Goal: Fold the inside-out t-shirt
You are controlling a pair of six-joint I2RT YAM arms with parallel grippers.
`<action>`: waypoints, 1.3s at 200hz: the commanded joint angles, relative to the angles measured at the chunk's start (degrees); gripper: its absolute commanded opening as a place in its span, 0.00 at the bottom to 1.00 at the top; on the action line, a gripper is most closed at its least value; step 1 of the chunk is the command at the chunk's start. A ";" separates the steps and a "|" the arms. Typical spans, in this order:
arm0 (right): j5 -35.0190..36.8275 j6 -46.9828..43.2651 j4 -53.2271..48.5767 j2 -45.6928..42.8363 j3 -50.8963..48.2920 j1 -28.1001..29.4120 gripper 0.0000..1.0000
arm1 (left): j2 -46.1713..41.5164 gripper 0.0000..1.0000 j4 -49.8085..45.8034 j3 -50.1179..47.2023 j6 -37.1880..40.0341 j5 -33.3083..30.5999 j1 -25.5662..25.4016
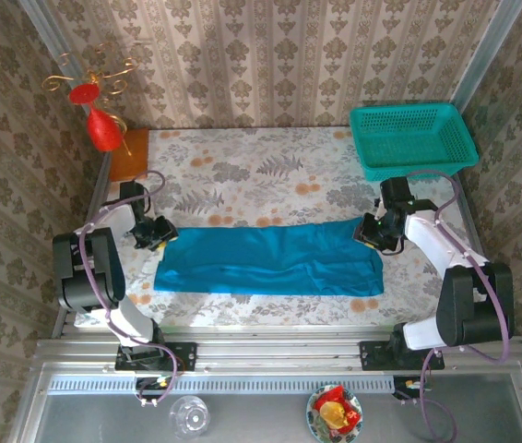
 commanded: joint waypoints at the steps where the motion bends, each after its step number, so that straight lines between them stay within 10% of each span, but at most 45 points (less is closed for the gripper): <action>1: -1.32 -1.47 -0.04 0.58 -0.26 -0.52 0.31 | -2.53 0.34 -2.70 -1.43 0.63 -2.99 0.30; 86: 7.45 -3.18 -3.84 2.08 -2.66 -0.53 0.32 | -9.25 0.38 -7.32 -5.31 -1.12 -5.31 0.26; 260: 2.27 -0.14 -2.63 -4.25 -7.73 -0.53 0.35 | -21.06 0.36 -2.53 -20.29 -15.66 1.54 -1.78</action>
